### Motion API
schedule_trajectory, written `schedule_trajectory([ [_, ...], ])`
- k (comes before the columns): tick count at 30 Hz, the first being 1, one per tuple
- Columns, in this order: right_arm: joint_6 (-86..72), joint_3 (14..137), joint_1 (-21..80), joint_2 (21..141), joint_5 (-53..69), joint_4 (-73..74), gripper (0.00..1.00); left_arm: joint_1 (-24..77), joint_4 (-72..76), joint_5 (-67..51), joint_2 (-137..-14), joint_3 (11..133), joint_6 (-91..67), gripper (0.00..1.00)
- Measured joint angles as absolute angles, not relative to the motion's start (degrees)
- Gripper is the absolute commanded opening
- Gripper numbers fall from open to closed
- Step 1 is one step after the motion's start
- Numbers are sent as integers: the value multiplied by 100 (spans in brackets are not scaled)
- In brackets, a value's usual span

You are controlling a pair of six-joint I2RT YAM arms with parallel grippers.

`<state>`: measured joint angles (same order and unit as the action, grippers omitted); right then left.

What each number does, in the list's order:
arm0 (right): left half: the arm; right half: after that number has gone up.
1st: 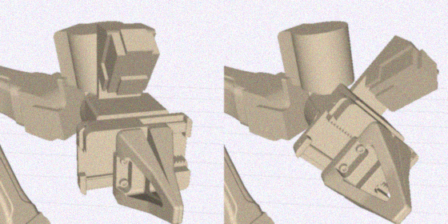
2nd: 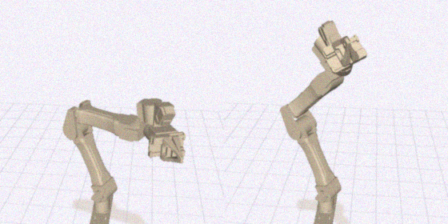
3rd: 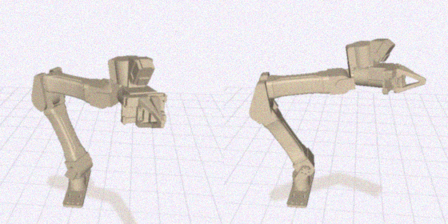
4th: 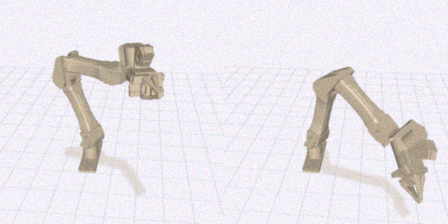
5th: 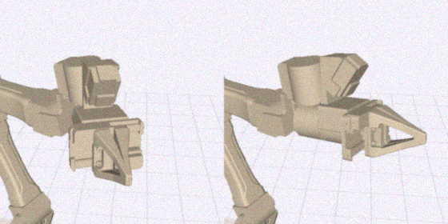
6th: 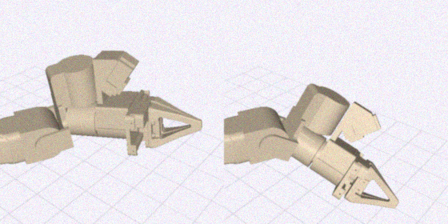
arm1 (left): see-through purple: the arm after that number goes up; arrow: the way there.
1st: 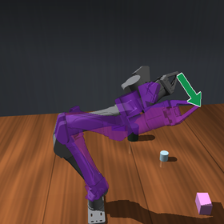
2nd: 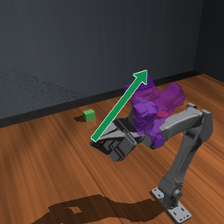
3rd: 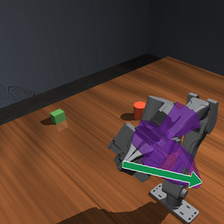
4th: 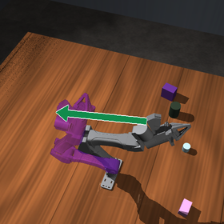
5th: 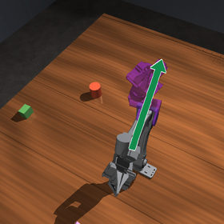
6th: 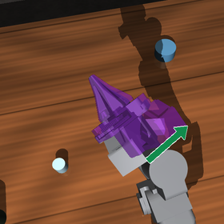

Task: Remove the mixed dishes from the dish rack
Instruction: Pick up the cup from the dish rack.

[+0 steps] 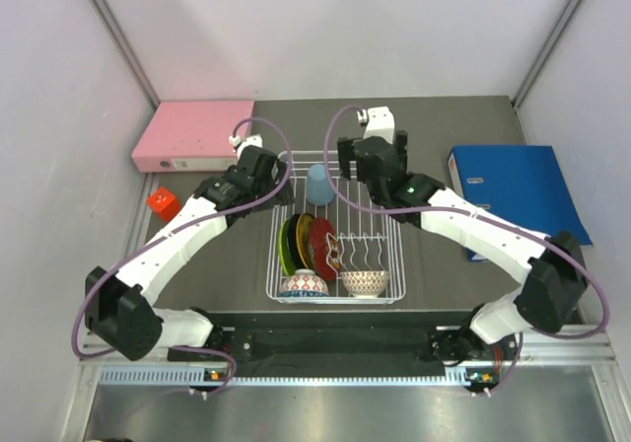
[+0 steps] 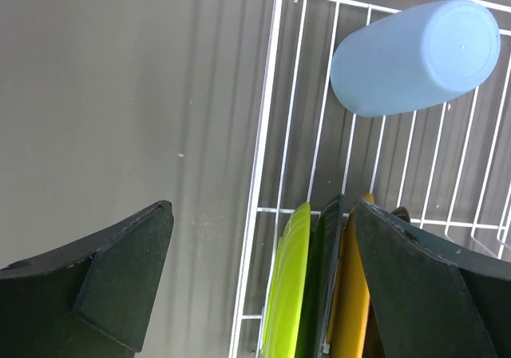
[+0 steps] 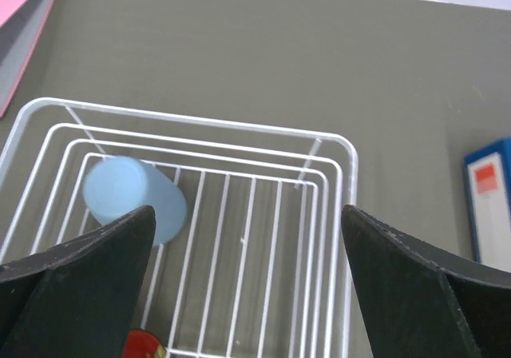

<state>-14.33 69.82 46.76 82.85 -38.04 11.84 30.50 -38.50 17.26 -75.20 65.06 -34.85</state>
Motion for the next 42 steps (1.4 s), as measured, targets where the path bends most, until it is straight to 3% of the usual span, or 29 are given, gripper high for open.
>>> schedule_trajectory([
  [14, -1406, 8409, 4678, 10125, -2980, 1570, 100, 3050, -2952, 1466, -5714, 5594, -3435, 99],
  [35, -1503, 8991, 4823, 11334, -2171, 1640, 100, 3050, -2869, 1592, -5441, 5284, -3435, 99],
  [42, -1507, 8997, 4823, 11406, -2158, 1636, 77, 3050, -2867, 1590, -5472, 5280, -3437, 99],
])
